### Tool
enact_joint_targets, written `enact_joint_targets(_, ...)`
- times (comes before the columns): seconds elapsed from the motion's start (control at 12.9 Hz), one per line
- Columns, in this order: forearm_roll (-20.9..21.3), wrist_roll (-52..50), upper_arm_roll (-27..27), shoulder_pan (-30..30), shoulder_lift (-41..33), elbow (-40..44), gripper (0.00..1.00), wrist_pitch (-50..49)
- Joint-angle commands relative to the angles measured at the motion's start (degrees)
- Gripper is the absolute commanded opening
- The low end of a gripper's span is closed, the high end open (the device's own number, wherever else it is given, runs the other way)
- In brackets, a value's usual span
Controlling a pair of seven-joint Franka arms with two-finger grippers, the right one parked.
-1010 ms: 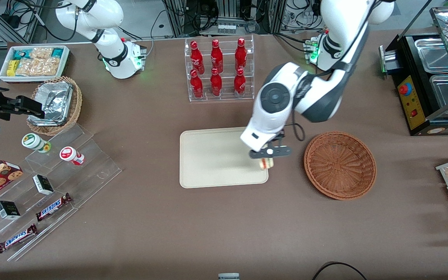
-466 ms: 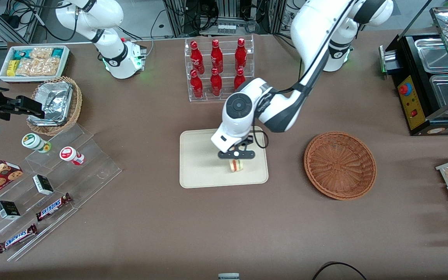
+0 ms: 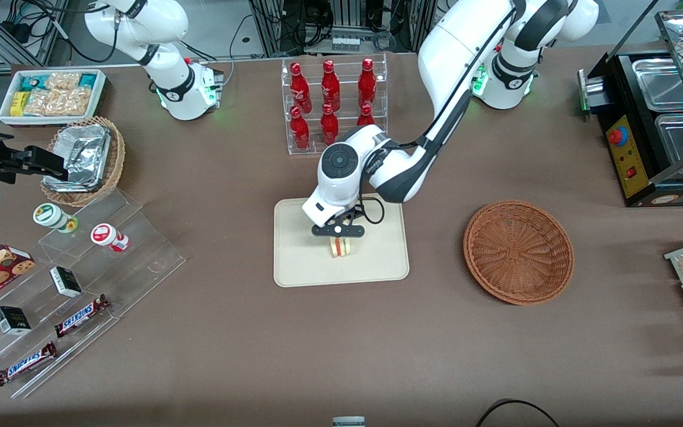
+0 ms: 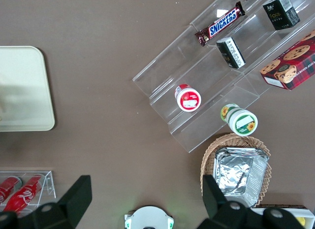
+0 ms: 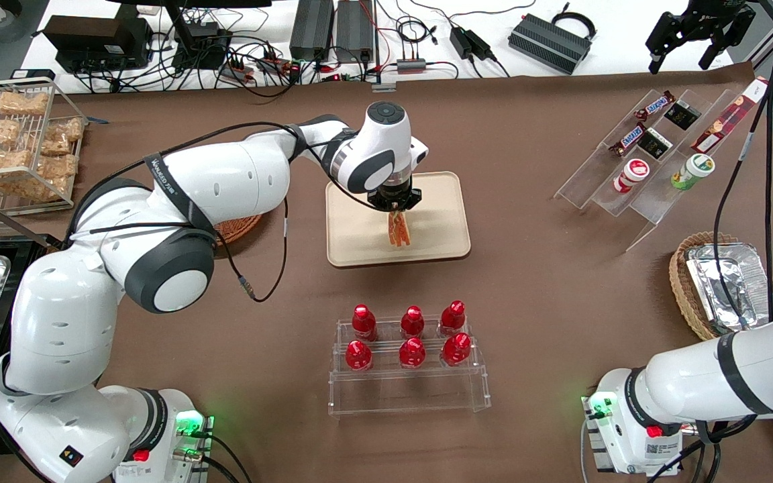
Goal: Place sandwich from basket to tray
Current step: 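Lower the sandwich onto the tray and open the left gripper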
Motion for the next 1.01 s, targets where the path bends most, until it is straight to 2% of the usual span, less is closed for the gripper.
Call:
enact_joint_targets(0.0,2.8,-0.2,0.8,-1.1,0.4,0.5,0.0,-0.4)
enact_joint_targets(0.31,2.9,-0.3,0.9,-1.9,1.4,0.5,0.0,-0.6)
enact_joint_targets(0.39,2.8,-0.7,0.9,-1.8,1.6,0.5,0.22,-0.6)
enact_joint_targets(0.47,2.9,-0.4,0.9,-1.8,1.4,0.6,0.86,-1.0)
enact_joint_targets(0.54,2.8,-0.4,1.0,-1.5,1.1,1.0,1.0,-1.9)
enact_joint_targets(0.7,2.7,-0.5,1.2,-1.1,-0.6,1.9,1.0,-5.9)
enact_joint_targets(0.93,1.4,-1.2,1.1,2.8,-7.5,2.5,1.0,-10.6)
